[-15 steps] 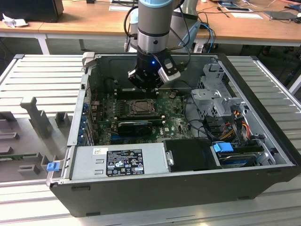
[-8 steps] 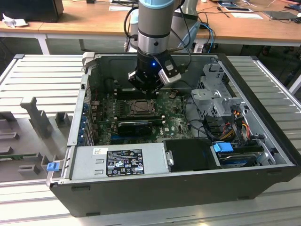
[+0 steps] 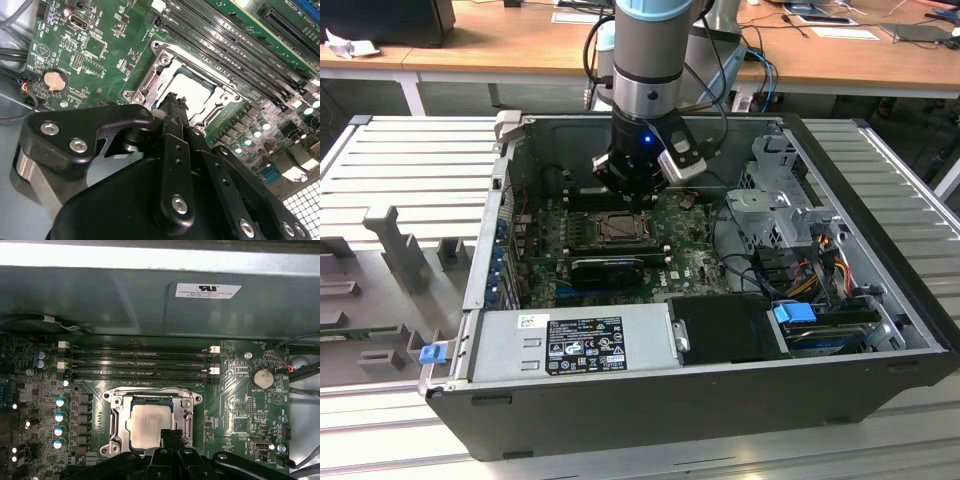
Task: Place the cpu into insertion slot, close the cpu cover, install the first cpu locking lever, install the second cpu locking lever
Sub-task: 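Install the second cpu locking lever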
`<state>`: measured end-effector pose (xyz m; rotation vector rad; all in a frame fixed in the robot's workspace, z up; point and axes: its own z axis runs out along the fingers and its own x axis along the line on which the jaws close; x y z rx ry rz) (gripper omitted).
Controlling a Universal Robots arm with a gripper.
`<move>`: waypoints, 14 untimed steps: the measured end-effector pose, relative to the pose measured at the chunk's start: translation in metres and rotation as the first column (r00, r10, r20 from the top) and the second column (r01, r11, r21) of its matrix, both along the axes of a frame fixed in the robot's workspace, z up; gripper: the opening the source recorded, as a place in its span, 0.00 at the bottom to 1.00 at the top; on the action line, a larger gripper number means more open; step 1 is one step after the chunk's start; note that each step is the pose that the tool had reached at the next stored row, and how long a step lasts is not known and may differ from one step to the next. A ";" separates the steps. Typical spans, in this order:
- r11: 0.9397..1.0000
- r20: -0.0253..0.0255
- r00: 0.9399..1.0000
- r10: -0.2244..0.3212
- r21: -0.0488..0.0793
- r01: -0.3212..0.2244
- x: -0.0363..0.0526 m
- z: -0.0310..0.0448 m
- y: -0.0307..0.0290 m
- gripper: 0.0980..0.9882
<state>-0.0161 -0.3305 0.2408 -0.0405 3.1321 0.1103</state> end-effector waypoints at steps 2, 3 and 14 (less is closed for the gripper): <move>1.000 0.000 1.000 0.000 0.000 0.000 0.0000 0.0000 -0.0012 0.01; 1.000 0.000 1.000 0.000 0.000 0.000 0.0000 0.0000 -0.0016 0.01; 1.000 0.000 1.000 0.000 0.000 0.000 0.0000 0.0000 -0.0065 0.01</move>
